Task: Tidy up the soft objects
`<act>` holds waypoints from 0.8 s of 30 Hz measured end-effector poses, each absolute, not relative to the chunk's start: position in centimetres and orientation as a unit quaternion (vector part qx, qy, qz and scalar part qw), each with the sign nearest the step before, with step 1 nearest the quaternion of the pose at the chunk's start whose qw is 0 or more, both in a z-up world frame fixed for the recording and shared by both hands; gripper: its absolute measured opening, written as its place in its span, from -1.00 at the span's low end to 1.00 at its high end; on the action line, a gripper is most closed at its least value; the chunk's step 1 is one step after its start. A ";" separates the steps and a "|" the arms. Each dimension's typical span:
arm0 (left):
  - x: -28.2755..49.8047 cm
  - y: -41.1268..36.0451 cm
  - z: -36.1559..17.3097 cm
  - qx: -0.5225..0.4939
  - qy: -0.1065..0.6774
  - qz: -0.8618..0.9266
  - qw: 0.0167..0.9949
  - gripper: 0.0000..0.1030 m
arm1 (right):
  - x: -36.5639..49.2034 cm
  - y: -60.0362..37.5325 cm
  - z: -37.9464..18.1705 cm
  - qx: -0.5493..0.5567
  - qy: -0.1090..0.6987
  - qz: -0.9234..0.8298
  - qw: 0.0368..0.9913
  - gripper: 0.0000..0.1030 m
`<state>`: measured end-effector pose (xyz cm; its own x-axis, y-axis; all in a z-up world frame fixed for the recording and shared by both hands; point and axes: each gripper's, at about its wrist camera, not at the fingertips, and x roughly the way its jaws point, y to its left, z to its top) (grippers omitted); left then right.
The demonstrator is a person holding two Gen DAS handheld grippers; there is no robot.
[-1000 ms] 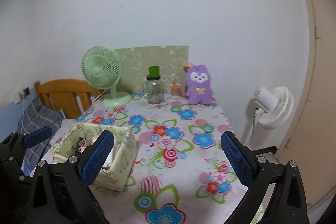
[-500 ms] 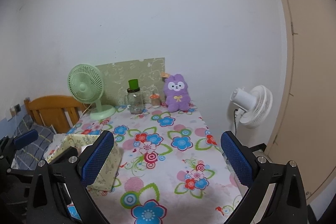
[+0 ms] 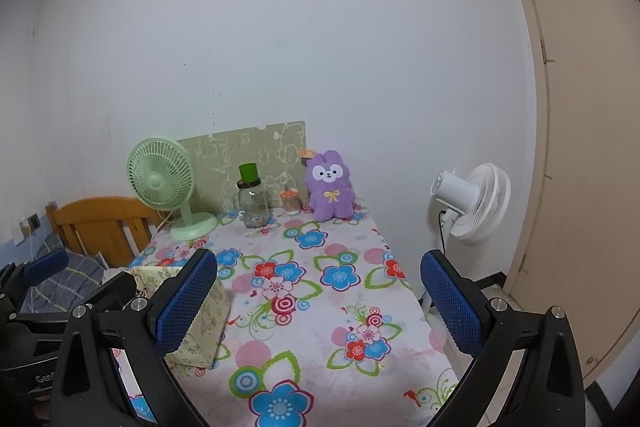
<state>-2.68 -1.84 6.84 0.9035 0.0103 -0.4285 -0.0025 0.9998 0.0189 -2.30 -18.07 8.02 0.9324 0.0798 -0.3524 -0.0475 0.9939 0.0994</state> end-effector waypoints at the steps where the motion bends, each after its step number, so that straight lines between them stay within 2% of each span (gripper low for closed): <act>1: -2.6 -1.9 6.8 0.010 0.221 0.002 0.975 0.99 | -2.3 -18.1 8.0 0.045 0.182 0.032 0.982 0.99; 24: -1.9 -1.0 6.7 0.001 0.228 0.012 0.974 0.99 | -1.3 -17.3 7.7 0.041 0.189 0.041 0.980 0.99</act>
